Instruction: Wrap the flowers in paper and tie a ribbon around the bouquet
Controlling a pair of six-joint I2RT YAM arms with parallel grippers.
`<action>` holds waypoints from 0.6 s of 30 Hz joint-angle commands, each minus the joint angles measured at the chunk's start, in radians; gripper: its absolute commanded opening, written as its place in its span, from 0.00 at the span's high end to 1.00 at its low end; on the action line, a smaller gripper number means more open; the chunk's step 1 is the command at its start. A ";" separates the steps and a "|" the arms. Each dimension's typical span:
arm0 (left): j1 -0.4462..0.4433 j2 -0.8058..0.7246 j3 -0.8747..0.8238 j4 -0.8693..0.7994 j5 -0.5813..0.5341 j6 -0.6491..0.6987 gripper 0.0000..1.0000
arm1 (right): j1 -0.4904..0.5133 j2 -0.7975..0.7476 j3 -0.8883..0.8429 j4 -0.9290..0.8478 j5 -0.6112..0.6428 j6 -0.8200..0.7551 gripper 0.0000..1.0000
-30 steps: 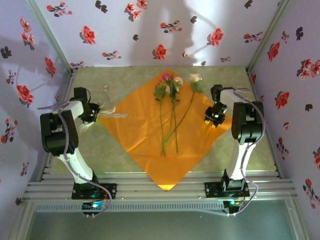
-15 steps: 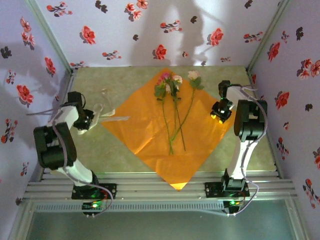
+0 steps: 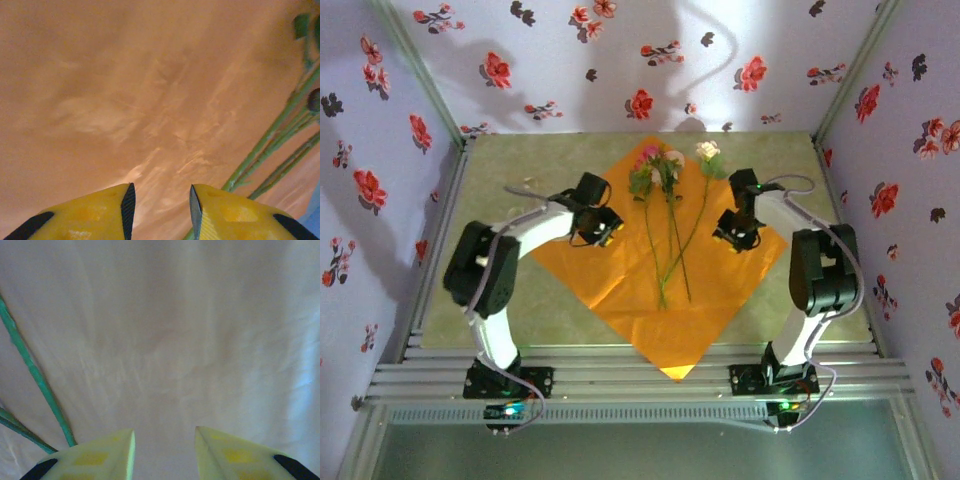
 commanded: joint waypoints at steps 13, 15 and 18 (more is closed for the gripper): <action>0.076 0.300 0.167 0.133 0.088 0.022 0.67 | -0.083 0.328 0.211 0.006 -0.008 0.001 0.66; 0.086 0.328 0.214 0.128 0.096 0.035 0.67 | -0.100 0.376 0.279 -0.017 -0.015 -0.020 0.65; 0.104 0.368 0.300 0.108 0.103 0.063 0.65 | -0.113 0.435 0.385 -0.065 -0.040 -0.058 0.64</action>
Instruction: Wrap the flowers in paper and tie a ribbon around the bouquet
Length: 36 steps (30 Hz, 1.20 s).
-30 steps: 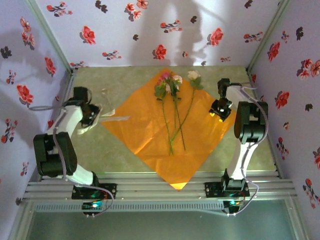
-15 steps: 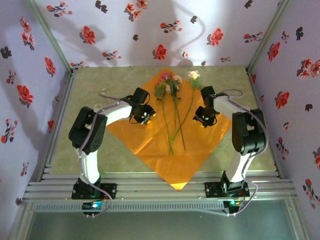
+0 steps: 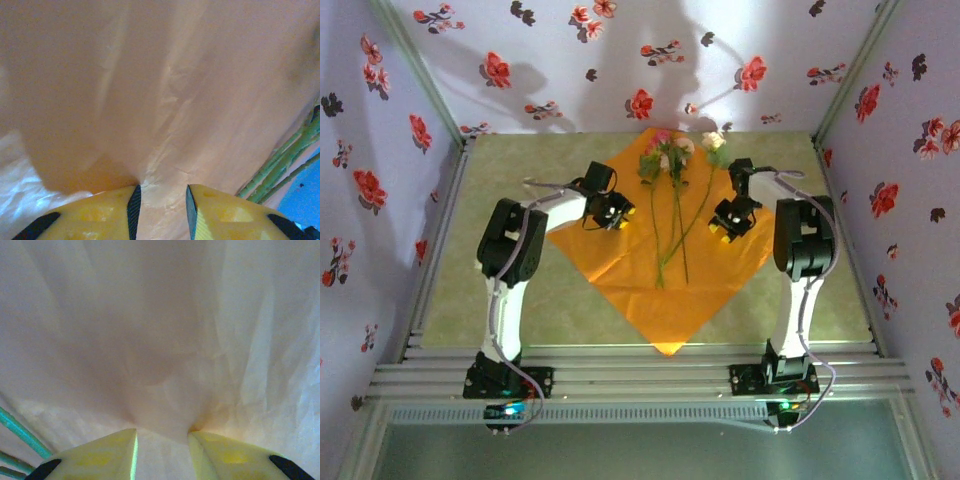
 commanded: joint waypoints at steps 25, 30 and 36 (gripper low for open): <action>-0.177 -0.145 -0.211 0.006 0.025 0.011 0.76 | 0.130 -0.767 -0.796 0.130 -0.069 0.242 0.33; -0.179 -0.109 -0.220 -0.015 0.020 0.047 0.78 | 0.194 -0.773 -0.865 0.218 -0.101 0.317 0.31; -0.179 -0.096 -0.232 -0.015 0.015 0.057 0.79 | 0.264 -0.728 -0.888 0.372 -0.124 0.431 0.41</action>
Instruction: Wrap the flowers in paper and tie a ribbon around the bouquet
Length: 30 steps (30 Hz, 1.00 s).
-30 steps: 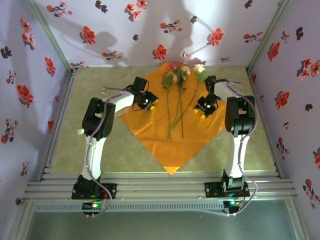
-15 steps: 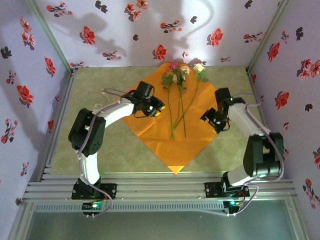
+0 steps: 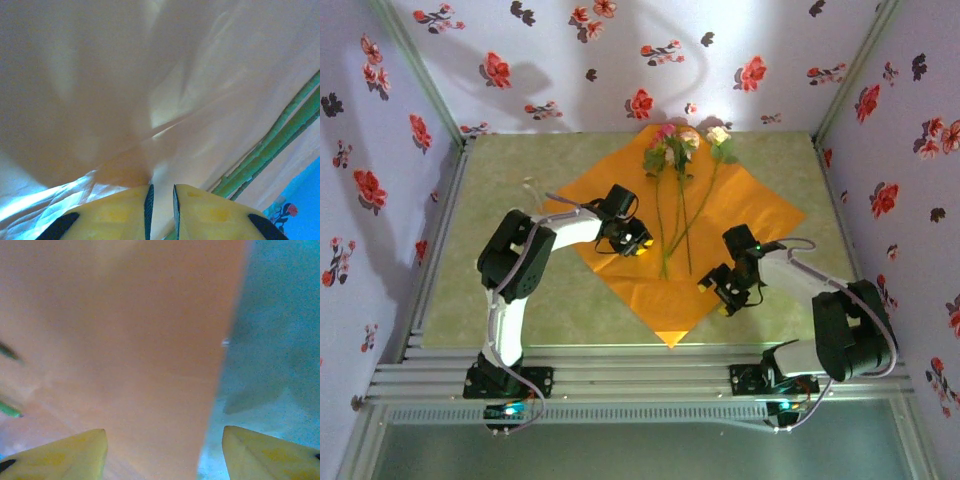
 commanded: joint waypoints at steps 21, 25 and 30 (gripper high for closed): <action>0.009 -0.106 0.138 -0.285 -0.232 0.199 0.43 | 0.008 0.024 0.175 0.027 0.039 0.210 1.00; 0.012 -0.260 0.133 -0.398 -0.336 0.228 0.33 | -0.031 0.041 0.183 0.040 0.024 0.227 1.00; -0.016 -0.402 0.077 -0.414 -0.268 0.528 0.39 | -0.060 0.070 0.199 0.057 -0.004 0.244 1.00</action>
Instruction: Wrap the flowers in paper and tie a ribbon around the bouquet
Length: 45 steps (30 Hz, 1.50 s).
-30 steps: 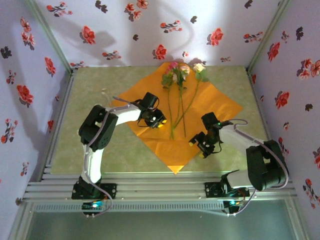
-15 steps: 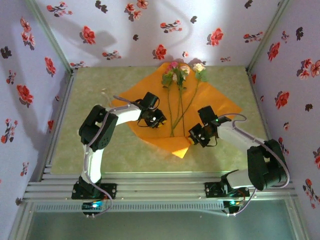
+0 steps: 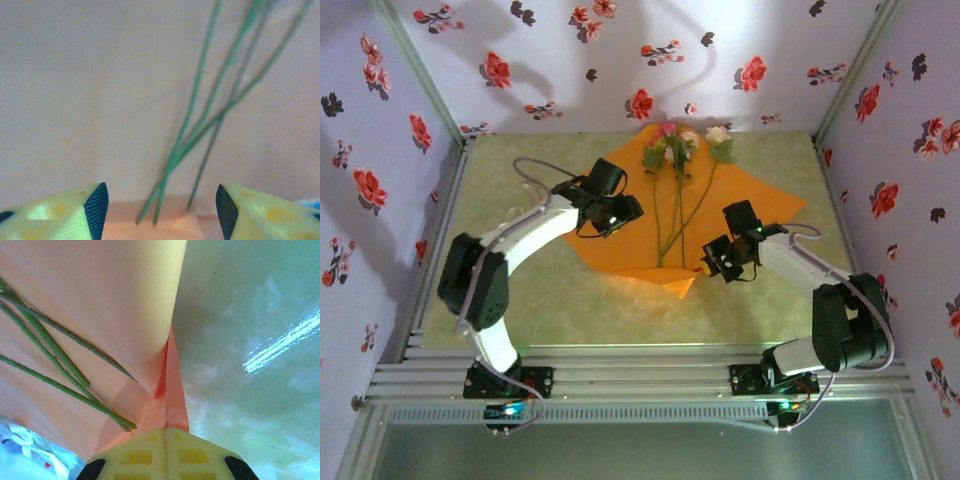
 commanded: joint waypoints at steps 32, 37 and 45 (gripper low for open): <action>-0.200 -0.476 -0.448 -0.106 -0.234 -0.038 0.45 | -0.092 0.211 0.158 0.069 -0.057 0.154 1.00; -0.223 -0.537 -0.668 0.156 -0.282 -0.147 0.31 | -0.115 0.249 0.205 0.039 -0.067 0.134 1.00; -0.232 -0.386 -0.827 0.685 -0.363 -0.294 0.29 | -0.160 0.286 0.198 0.055 -0.092 0.133 1.00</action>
